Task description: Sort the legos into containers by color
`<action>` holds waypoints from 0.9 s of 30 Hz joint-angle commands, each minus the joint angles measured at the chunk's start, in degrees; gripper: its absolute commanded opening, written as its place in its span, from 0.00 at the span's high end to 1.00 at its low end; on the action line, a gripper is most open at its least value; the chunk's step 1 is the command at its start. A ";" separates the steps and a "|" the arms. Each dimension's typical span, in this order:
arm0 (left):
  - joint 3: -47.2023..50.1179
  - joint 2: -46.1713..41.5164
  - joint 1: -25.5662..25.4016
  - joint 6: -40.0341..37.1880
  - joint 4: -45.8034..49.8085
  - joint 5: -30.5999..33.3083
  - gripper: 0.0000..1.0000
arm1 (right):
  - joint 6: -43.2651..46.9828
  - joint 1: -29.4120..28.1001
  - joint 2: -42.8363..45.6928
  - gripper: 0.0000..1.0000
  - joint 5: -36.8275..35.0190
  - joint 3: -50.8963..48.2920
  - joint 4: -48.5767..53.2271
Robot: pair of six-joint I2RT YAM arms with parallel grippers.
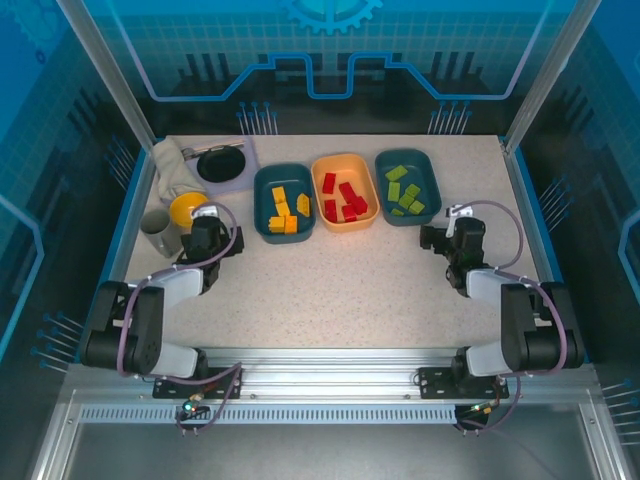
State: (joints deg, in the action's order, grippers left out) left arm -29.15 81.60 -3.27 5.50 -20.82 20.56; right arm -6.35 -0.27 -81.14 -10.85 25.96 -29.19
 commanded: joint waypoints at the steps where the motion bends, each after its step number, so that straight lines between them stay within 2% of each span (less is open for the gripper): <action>1: -0.82 2.68 1.37 -2.27 -10.72 -5.28 0.01 | 2.16 -0.06 -0.15 0.00 5.71 0.20 -7.24; 2: 0.12 3.81 1.63 -2.54 -13.69 -6.20 0.01 | 2.94 -0.46 -0.43 0.00 6.23 -0.33 -8.29; 5: 1.20 3.16 2.04 -2.72 -14.75 -7.94 0.01 | 5.20 -1.51 -4.51 0.00 8.45 -0.22 -12.52; 6: 2.97 3.09 2.04 -2.89 -17.90 -8.41 0.01 | 5.94 -2.13 -4.13 0.00 8.01 0.27 -10.39; 9: 8.20 5.61 2.08 -2.86 -30.61 -7.29 0.01 | 6.01 -2.71 -4.92 0.00 6.69 -1.99 -15.42; 10: 7.57 4.41 2.04 -2.22 -27.07 -7.24 0.01 | 5.78 -2.70 -4.81 0.00 6.34 -2.21 -15.59; 15: 6.75 5.19 1.77 -2.41 -26.41 -6.14 0.01 | 6.33 -4.45 -5.03 0.00 2.23 -2.04 -15.74; 27: 6.64 5.17 1.60 -2.59 -26.39 -5.88 0.01 | 6.34 -4.15 -4.99 0.00 2.85 -1.96 -15.45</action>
State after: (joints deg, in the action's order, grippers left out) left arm -22.35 86.74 -1.69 3.92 -45.39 14.68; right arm -0.97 -4.14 -85.65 -7.44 24.21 -42.28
